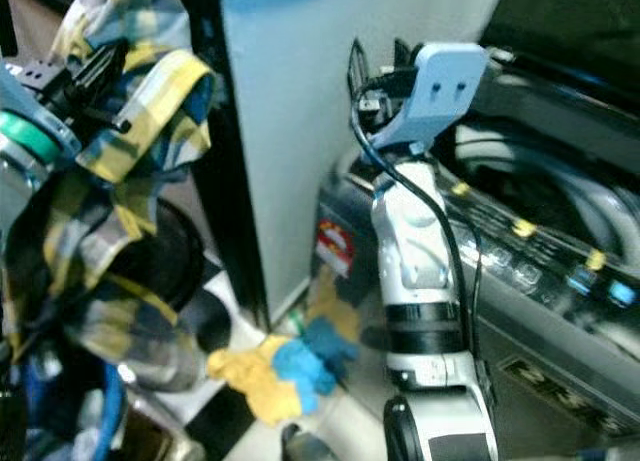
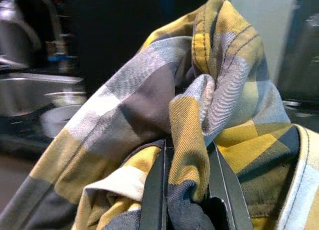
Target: Clothes washing
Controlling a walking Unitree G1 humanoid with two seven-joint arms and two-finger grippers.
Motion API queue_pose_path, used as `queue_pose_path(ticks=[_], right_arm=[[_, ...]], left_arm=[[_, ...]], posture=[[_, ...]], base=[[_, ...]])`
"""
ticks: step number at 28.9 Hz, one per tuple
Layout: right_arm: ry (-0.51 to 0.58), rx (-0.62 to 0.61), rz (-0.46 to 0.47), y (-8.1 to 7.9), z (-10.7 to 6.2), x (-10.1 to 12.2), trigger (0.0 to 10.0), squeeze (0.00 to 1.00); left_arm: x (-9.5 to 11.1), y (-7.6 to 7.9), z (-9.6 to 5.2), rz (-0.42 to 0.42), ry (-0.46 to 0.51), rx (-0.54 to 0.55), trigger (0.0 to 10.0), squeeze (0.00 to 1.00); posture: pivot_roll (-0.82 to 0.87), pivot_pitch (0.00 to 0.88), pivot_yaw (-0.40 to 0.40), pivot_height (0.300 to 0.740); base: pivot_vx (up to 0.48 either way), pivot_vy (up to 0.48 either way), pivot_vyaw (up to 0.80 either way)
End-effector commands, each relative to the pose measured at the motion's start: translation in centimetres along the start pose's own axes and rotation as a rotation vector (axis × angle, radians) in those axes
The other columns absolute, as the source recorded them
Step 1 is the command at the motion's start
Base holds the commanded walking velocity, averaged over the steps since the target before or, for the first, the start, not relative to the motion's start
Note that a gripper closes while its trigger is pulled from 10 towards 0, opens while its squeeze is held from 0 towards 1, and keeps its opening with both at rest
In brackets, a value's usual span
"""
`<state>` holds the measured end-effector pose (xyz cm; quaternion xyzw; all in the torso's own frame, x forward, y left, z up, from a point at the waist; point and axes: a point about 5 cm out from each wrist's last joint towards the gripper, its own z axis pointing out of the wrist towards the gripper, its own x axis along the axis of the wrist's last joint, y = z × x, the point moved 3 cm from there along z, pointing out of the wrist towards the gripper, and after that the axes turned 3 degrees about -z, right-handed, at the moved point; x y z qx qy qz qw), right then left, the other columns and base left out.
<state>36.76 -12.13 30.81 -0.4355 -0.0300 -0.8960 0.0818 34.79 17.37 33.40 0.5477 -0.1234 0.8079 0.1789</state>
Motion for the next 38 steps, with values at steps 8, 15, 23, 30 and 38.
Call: queue_pose_path(ticks=[8,15,23,30,38], right_arm=[[0.006,0.002,-0.002,-0.2,-0.1,0.0,10.0,0.00],[0.013,0.003,-0.007,-0.1,-0.1,0.2,10.0,0.00],[0.016,0.005,-0.006,-0.2,0.0,0.2,10.0,0.00],[0.024,0.008,-0.009,-0.3,0.1,0.3,10.0,0.00],[0.042,-0.012,-0.003,0.2,0.3,0.9,10.0,0.00]], left_arm=[[1.5,0.4,0.1,0.028,0.056,-0.020,10.0,0.00],[1.5,0.4,0.1,0.029,0.056,-0.020,10.0,0.00],[1.5,0.4,0.1,0.031,0.057,-0.021,10.0,0.00],[1.7,0.4,0.3,0.034,0.063,-0.022,10.0,0.00],[1.9,0.5,0.4,0.034,0.073,-0.026,10.0,0.00]], posture=[[0.10,0.058,0.073,0.740],[0.10,0.056,0.075,0.740],[0.10,0.053,0.074,0.740],[0.10,0.040,0.074,0.740],[0.10,0.040,0.074,0.740]], base=[[0.000,0.000,-0.71],[0.000,0.000,-0.07],[0.000,0.000,0.00],[0.000,0.000,0.00],[0.000,0.000,-0.20]])
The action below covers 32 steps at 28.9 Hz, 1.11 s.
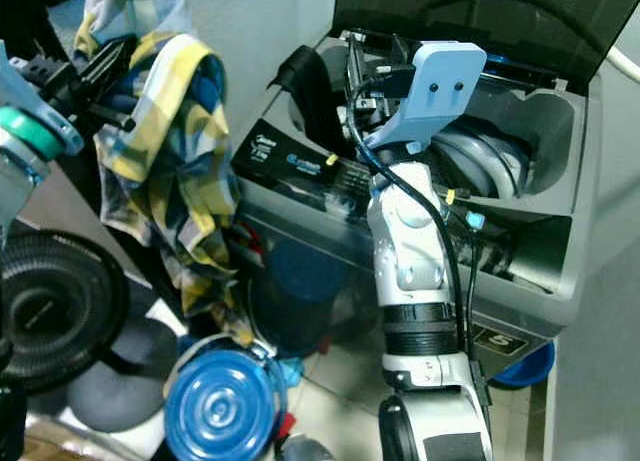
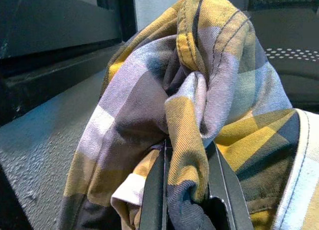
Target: Clothes washing
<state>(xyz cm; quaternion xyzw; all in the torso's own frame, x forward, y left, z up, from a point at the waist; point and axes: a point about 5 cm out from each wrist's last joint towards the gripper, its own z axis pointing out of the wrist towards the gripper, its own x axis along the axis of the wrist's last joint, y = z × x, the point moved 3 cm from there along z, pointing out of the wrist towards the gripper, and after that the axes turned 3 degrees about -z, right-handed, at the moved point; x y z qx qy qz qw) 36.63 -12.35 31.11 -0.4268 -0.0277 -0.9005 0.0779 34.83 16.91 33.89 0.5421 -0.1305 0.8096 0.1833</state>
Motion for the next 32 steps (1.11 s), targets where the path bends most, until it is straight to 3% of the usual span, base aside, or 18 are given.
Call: queue_pose_path(ticks=[1,24,32], right_arm=[[0.023,-0.006,0.003,0.00,0.29,0.54,10.0,0.00],[0.043,-0.016,-0.016,0.24,0.33,1.05,10.0,0.00],[0.047,-0.013,-0.024,0.15,0.23,1.07,10.0,0.00]], left_arm=[[1.57,0.10,0.00,0.032,0.063,-0.008,10.0,0.00],[1.35,0.00,-0.02,0.027,0.055,-0.008,10.0,0.00],[1.32,-0.02,-0.05,0.012,0.055,-0.004,10.0,0.00]], posture=[[0.10,0.040,0.074,0.740],[0.10,0.051,0.079,0.740],[0.10,0.051,0.079,0.740]], base=[[0.000,0.000,-0.80],[0.000,0.000,-0.80],[0.000,0.000,0.00]])
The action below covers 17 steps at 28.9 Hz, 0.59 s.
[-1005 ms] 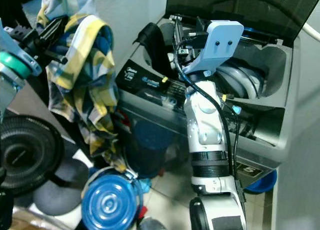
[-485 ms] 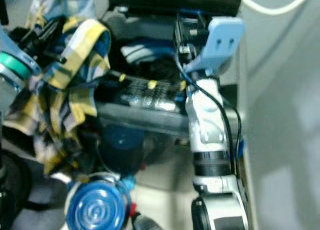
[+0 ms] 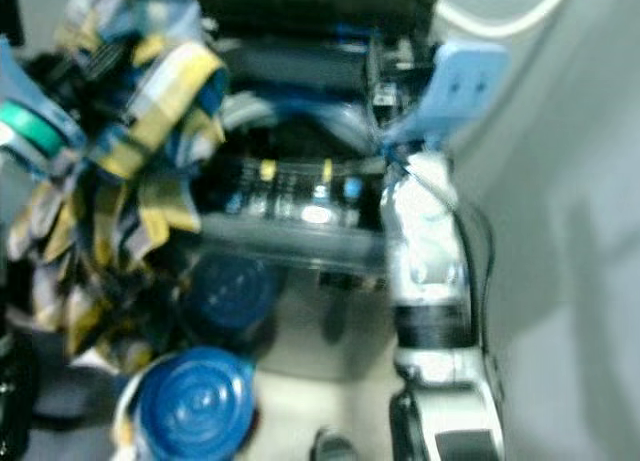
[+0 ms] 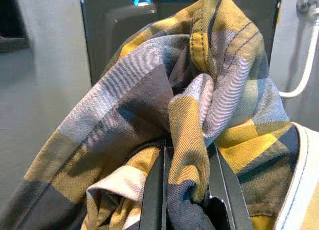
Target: Clothes washing
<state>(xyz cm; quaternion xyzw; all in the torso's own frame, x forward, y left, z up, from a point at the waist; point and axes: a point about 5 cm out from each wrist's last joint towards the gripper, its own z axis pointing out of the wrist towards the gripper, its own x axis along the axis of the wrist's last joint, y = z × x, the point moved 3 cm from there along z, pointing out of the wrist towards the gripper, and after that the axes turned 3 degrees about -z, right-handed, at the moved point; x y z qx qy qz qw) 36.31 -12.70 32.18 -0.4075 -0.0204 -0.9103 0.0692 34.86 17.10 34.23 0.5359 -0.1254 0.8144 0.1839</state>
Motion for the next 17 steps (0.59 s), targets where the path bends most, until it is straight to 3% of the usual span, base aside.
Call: queue_pose_path(ticks=[1,4,8,10,17], right_arm=[[0.002,0.006,-0.013,-0.14,-0.18,-0.01,10.0,0.00],[0.000,0.007,-0.013,-0.16,-0.19,-0.05,10.0,0.00],[-0.002,0.008,-0.013,-0.19,-0.22,-0.11,10.0,0.00],[-0.003,0.008,-0.014,-0.21,-0.25,-0.16,10.0,0.00],[-0.004,0.008,-0.018,-0.17,-0.25,-0.15,10.0,0.00]], left_arm=[[1.02,0.15,-0.11,0.012,0.040,-0.009,10.0,0.00],[1.05,0.12,-0.11,0.011,0.039,-0.007,10.0,0.00],[1.03,0.13,-0.12,0.009,0.039,-0.007,10.0,0.00],[1.16,0.27,-0.12,0.060,0.041,-0.015,10.0,0.00],[1.20,0.42,-0.08,0.028,0.050,-0.020,10.0,0.00]], posture=[[0.10,0.051,0.079,0.740],[0.10,0.051,0.079,0.740],[0.10,0.051,0.079,0.740],[0.10,0.051,0.079,0.740],[0.09,0.059,0.080,0.740]], base=[[0.000,0.000,0.00],[0.000,0.000,0.00],[0.000,0.461,0.00],[0.000,0.307,0.00],[0.000,0.000,0.00]])
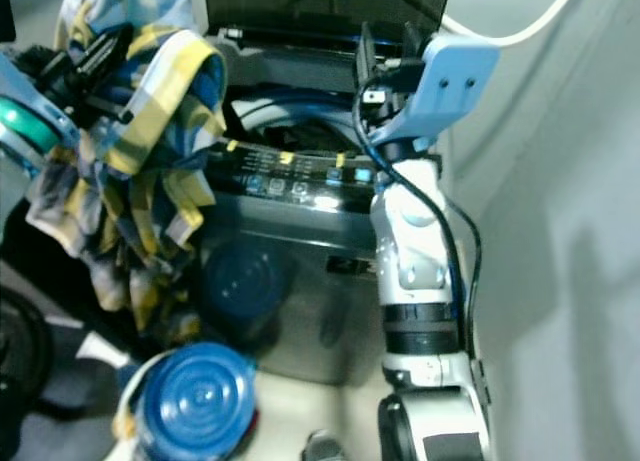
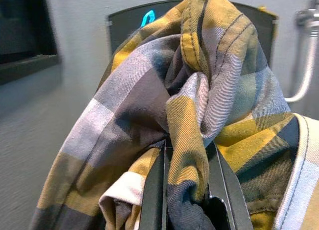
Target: Clothes washing
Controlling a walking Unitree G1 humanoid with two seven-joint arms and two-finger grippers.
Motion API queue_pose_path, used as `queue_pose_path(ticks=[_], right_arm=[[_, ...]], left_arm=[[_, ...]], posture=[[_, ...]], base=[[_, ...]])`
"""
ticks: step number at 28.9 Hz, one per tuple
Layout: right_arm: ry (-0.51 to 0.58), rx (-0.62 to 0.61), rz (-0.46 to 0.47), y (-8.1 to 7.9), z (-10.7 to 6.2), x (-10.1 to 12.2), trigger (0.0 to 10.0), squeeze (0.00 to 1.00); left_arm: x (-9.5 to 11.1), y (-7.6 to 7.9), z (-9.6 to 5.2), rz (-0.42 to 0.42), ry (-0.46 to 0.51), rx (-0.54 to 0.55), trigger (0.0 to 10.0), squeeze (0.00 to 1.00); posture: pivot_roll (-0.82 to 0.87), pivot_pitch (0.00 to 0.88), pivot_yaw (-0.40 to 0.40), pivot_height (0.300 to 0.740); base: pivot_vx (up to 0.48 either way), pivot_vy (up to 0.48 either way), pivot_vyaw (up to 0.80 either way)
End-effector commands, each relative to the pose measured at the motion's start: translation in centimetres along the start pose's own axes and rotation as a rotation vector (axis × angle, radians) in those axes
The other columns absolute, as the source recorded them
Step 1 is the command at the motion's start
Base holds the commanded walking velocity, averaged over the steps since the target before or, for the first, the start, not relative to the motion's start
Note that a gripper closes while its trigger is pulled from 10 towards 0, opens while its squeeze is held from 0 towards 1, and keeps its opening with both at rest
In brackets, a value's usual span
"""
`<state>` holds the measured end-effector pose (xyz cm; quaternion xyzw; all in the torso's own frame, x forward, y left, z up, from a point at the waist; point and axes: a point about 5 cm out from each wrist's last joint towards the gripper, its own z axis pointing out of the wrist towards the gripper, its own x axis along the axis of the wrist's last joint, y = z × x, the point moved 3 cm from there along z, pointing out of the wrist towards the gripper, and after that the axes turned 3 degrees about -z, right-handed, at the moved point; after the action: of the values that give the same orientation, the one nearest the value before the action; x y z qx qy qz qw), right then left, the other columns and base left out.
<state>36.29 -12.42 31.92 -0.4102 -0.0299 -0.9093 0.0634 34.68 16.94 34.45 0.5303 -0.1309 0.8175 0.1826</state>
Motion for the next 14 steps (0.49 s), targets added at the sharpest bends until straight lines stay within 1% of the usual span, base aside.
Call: queue_pose_path(ticks=[1,10,12,14], right_arm=[[0.003,-0.004,0.000,0.11,-0.09,0.06,10.0,0.00],[0.002,-0.001,-0.002,0.07,-0.08,0.02,10.0,0.00],[0.007,0.013,-0.012,-0.05,0.00,0.14,10.0,0.00],[0.022,0.038,-0.037,-0.25,0.18,0.49,10.0,0.00]], left_arm=[[0.96,0.19,-0.07,0.018,0.040,-0.011,10.0,0.00],[0.87,0.16,-0.08,0.028,0.035,-0.010,10.0,0.00],[0.67,0.39,-0.05,0.065,0.021,-0.028,10.0,0.00],[0.44,0.79,0.14,0.077,0.012,-0.060,10.0,0.00]], posture=[[0.09,0.059,0.080,0.740],[0.09,0.058,0.078,0.740],[0.09,0.054,0.077,0.740],[0.09,0.054,0.077,0.740]], base=[[0.000,0.000,0.00],[0.000,0.000,0.00],[0.000,0.000,0.00],[0.000,0.000,0.00]])
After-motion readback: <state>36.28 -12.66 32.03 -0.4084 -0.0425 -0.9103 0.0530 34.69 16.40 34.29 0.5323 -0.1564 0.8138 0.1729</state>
